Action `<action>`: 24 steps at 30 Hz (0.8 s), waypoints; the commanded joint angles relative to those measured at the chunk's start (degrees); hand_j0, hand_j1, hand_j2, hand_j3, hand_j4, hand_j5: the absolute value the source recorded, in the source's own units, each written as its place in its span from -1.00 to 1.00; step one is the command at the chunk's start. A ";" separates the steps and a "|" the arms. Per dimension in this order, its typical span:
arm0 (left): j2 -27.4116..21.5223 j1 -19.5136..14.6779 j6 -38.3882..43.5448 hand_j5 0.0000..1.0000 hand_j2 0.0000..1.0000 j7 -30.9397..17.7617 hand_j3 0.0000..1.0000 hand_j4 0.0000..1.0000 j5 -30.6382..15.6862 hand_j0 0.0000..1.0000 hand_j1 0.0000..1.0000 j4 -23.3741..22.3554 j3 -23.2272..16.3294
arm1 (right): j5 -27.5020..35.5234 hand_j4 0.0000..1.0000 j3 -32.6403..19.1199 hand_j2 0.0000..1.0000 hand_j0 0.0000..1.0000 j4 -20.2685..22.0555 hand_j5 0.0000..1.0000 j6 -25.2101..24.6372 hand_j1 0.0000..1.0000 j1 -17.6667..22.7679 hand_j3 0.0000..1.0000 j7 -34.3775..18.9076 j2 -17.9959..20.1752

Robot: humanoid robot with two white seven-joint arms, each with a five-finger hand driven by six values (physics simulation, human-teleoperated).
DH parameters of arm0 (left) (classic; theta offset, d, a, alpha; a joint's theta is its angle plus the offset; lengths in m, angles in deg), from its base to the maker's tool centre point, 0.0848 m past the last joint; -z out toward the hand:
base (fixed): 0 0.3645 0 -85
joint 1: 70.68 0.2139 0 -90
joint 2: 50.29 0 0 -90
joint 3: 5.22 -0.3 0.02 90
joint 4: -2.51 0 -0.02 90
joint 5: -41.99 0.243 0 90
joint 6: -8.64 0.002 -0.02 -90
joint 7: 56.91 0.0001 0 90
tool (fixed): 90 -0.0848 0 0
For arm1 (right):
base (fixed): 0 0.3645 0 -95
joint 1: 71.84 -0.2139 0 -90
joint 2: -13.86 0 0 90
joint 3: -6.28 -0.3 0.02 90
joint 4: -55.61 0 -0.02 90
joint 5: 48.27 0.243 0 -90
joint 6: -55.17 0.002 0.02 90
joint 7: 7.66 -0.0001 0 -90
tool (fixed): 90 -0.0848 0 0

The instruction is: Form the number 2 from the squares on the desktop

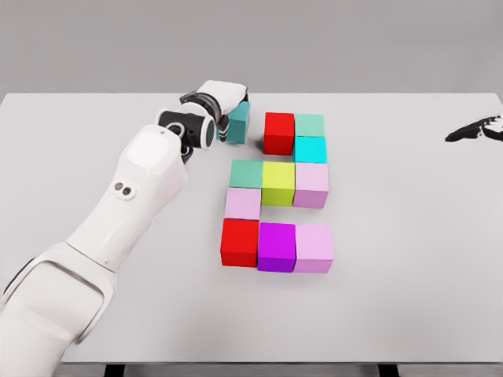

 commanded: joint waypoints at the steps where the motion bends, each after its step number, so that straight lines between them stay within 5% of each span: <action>1: -0.01 0.00 0.16 -0.23 -0.23 0.06 -0.23 -0.23 0.04 -0.23 -0.23 -0.02 0.51 | 1.82 1.00 -0.39 1.00 1.00 -0.17 1.00 -0.16 1.00 0.00 1.00 0.02 1.14; 13: -0.01 -0.44 1.39 -0.23 -0.23 0.06 -0.23 -0.23 -0.66 -0.23 -0.23 0.06 -0.01 | 1.73 1.00 -1.71 1.00 1.00 1.15 1.00 -0.16 1.00 0.00 1.00 0.02 2.20; 24: -0.01 -0.44 2.01 -0.23 -0.23 2.62 -0.23 -0.23 -0.66 -0.23 -0.23 0.24 -0.63 | 1.91 1.00 -3.02 1.00 1.00 1.50 1.00 -0.16 1.00 0.26 1.00 0.02 -1.67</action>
